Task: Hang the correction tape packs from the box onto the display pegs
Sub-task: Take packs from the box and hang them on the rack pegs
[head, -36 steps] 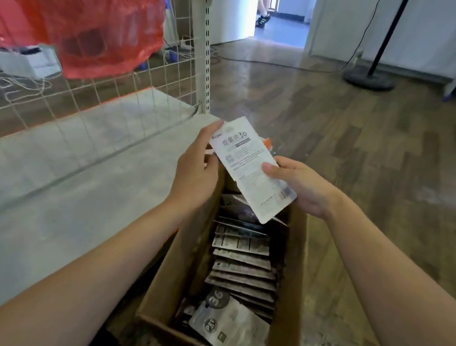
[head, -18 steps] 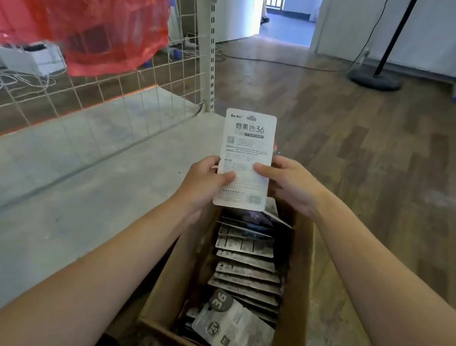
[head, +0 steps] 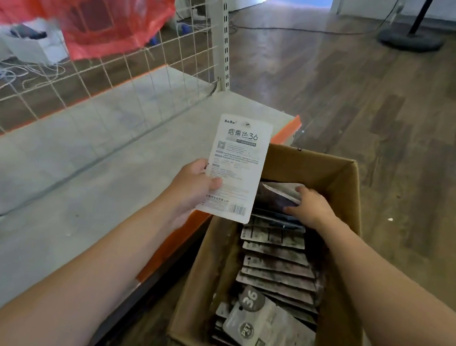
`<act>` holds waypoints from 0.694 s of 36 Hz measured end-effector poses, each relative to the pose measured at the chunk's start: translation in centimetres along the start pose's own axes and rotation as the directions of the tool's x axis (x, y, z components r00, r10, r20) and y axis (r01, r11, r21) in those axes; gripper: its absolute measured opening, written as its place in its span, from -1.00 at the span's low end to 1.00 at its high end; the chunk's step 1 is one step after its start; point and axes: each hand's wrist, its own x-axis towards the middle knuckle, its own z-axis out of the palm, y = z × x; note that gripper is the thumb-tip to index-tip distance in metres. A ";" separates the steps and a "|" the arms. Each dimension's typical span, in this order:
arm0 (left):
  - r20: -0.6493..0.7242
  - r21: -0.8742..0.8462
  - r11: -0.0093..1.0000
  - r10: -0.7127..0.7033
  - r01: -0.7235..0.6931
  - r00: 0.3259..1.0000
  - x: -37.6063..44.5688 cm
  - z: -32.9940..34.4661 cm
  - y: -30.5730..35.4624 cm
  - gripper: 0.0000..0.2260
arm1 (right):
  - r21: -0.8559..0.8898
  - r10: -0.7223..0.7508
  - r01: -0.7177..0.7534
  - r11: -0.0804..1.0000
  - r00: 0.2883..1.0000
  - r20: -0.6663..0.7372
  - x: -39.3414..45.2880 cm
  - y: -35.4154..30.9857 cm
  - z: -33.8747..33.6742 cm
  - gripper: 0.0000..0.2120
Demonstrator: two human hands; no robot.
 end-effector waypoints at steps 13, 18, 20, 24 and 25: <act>0.035 0.022 1.000 0.004 -0.005 0.999 -0.3 0.2 0.2 -0.79 | -0.131 -0.145 0.135 0.982 0.987 -0.068 0.7 -2.0 0.4 -0.72; 0.051 0.000 1.000 0.024 -0.024 0.998 -1.1 1.0 0.9 -0.73 | -0.266 -0.108 0.160 0.951 0.974 0.200 -0.5 -0.4 1.2 -0.59; 0.052 0.007 0.999 0.031 -0.031 0.998 -1.4 0.9 1.0 -0.74 | -0.237 -0.092 0.138 0.962 0.976 0.196 -0.9 -0.4 0.9 -0.58; 0.014 -0.001 0.999 0.045 -0.045 0.999 -1.8 0.0 1.0 -0.79 | -0.176 -0.092 0.112 0.978 0.989 0.117 -0.3 -1.0 1.0 -0.55; 0.007 -0.006 0.999 0.046 -0.046 0.999 -1.8 -0.3 1.0 -0.79 | -0.165 -0.109 0.121 0.979 0.990 0.085 -0.2 -1.1 1.3 -0.55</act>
